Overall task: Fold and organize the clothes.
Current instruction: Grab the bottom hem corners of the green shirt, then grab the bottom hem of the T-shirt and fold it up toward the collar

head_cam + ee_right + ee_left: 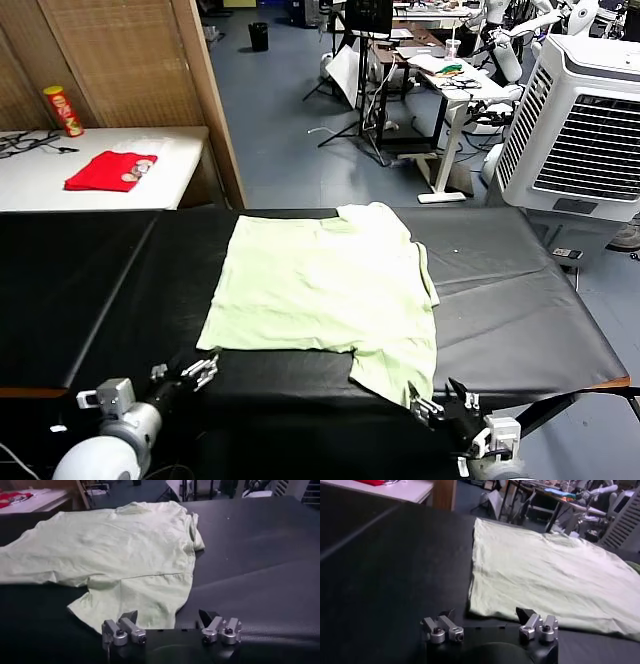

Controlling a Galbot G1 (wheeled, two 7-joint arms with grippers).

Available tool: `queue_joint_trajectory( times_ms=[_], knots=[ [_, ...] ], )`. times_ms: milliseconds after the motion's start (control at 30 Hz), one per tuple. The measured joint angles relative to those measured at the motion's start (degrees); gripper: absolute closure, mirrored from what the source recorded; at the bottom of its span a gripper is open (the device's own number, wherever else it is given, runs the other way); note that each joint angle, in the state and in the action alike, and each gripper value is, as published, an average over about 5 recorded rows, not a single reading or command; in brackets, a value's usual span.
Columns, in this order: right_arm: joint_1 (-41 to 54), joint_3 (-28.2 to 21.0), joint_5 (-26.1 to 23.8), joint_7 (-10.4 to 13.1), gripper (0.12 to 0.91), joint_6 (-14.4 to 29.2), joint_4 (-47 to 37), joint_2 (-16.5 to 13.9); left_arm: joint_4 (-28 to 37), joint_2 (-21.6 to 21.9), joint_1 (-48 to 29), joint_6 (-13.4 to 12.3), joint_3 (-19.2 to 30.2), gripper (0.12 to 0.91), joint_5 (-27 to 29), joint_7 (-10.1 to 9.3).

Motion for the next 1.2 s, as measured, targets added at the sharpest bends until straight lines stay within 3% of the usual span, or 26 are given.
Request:
queue_joint_trajectory(
  times_ms=[133,267,467,600,667,733,1000,1200],
  knots=[
    [0.18,-0.22,-0.68,0.01,0.243,0.04,-0.4,0.39,0.8,-0.11,-0.67,0.13,0.38,0.232,0.14,0.33],
    [0.14,-0.24,-1.18,0.0,0.373,0.05,-0.82,0.82,2.12,-0.59,-1.58,-0.26,1.03,0.265,0.37,0.18],
    [-0.07,-0.15,-1.24,0.03,0.703,0.08,-1.06,1.22,4.78,-1.48,-3.05,-1.17,1.52,0.557,-0.1,-1.08],
    [-0.44,-0.22,-1.31,0.21,0.874,0.4,-0.73,1.48,5.59,-1.6,-3.22,-1.67,1.59,0.775,-1.31,-0.61],
    [-0.9,-0.14,-1.5,0.42,0.901,0.67,-0.28,1.56,5.45,-1.66,-3.12,-1.71,1.89,0.862,-1.15,-0.24],
    [-1.57,0.09,-1.69,0.65,0.904,0.83,0.5,1.57,5.21,-1.8,-3.04,-1.71,2.17,0.9,-0.69,-0.15],
    [-6.55,2.02,-1.48,1.66,0.904,0.93,6.41,0.47,1.52,-2.02,-0.31,-2.36,0.86,0.903,0.91,-0.96],
    [-5.01,3.78,0.33,-1.09,0.904,4.91,6.96,-0.96,-4.79,-1.33,6.46,-3.62,-1.9,0.903,0.01,-1.37]
  ],
)
